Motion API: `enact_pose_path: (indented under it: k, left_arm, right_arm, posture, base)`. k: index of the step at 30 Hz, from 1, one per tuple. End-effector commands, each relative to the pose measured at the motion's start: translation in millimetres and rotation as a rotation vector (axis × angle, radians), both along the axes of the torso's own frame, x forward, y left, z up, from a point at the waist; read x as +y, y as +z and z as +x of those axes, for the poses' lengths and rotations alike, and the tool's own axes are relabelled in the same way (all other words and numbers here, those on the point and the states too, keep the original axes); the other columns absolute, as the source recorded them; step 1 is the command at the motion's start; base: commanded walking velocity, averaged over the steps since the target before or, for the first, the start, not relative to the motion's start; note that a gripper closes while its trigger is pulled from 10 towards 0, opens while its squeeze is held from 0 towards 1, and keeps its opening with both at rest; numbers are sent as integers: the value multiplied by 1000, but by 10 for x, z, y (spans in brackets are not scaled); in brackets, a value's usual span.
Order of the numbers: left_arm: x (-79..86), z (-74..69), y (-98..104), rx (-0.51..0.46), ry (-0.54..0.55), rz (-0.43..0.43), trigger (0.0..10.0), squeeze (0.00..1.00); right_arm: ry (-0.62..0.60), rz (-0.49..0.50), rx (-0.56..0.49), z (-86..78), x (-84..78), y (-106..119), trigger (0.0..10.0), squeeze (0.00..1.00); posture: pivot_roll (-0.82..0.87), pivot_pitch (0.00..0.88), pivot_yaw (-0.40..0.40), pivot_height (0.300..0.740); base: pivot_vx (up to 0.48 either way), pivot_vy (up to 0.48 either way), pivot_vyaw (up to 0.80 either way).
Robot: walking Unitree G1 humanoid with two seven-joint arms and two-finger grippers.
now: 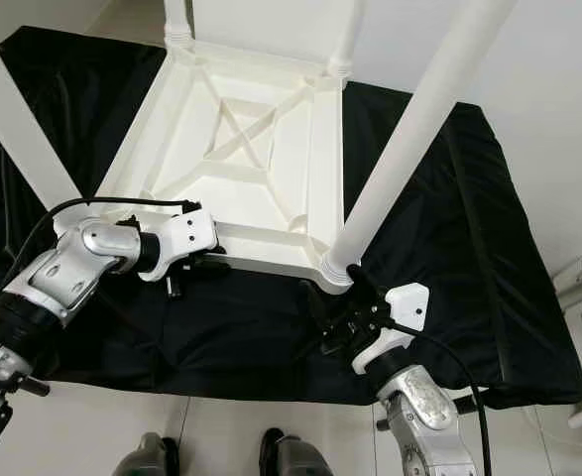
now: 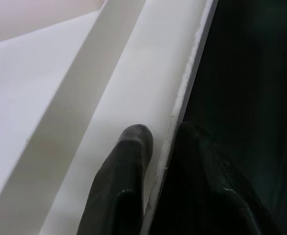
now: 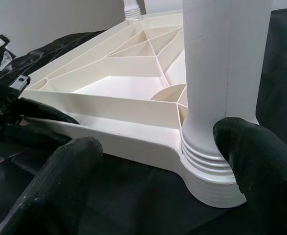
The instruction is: Building children table
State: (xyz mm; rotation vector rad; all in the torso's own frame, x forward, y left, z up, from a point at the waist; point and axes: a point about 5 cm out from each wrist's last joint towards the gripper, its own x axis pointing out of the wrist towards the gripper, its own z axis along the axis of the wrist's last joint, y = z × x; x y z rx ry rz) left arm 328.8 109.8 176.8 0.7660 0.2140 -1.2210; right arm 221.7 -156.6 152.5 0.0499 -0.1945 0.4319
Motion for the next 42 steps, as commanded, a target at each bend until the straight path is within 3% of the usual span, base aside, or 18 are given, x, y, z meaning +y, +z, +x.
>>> enact_pose_path:
  k: [1, 2, 4, 7, 12, 19, 21, 33, 37, 38, 41, 42]
  left_arm:
    - [-31, -214, -168, 151, -116, 9, 0, 0]
    - [-31, -214, -168, 151, -116, 9, 0, 0]
    - [-21, -365, -182, 186, -133, 3, 0, 0]
    - [-10, -409, -188, 194, -121, -6, 0, 0]
    - [51, -467, -160, 195, 7, -74, 0, 0]
    - [176, -464, -136, 150, 174, -88, 0, 0]
    - [235, -541, -106, 143, 259, -102, 0, 0]
    - [358, -797, -40, 193, 326, -160, 0, 0]
    - [360, -815, -50, 201, 353, -170, 0, 0]
    - [308, -776, -63, 183, 412, -207, 0, 0]
    - [246, -740, -67, 174, 446, -238, 0, 0]
    - [144, -679, -72, 159, 491, -285, 824, 0]
  right_arm:
    - [-13, -9, 4, 38, -23, -5, 10000, 0]
    - [-13, -9, 4, 38, -23, -5, 10000, 0]
    - [-10, -14, -2, 48, -22, 3, 10000, 0]
    - [-9, -15, -5, 54, -22, 8, 10000, 0]
    - [-4, -20, -10, 59, -30, 19, 10000, 0]
    - [4, -28, -12, 66, -39, 28, 10000, 0]
    - [6, -30, -16, 77, -42, 37, 10000, 0]
    - [18, -40, -24, 129, -49, 48, 10000, 0]
    - [21, -42, -29, 141, -48, 61, 10000, 0]
    - [16, -41, -36, 159, -53, 76, 10000, 0]
    - [14, -40, -38, 165, -53, 79, 10000, 0]
    - [12, -39, -40, 170, -51, 81, 10000, 0]
  posture:
    - [51, 198, -60, 740]
    - [51, 198, -60, 740]
    - [53, 200, -56, 740]
    - [52, 202, -55, 740]
    - [53, 212, -61, 740]
    - [53, 219, -62, 740]
    - [54, 223, -63, 740]
    - [55, 225, -64, 740]
    - [65, 227, -68, 740]
    - [64, 226, -66, 740]
    - [64, 226, -66, 740]
    - [68, 223, -69, 740]
  base:
    - [0, 0, 0]
    - [0, 0, 0]
    - [0, 0, 0]
    - [0, 0, 0]
    - [0, 0, 0]
    - [0, 0, 0]
    - [0, 0, 0]
    - [0, 0, 0]
    - [0, 0, 0]
    - [0, 0, 0]
    - [0, 0, 0]
    - [0, 0, 0]
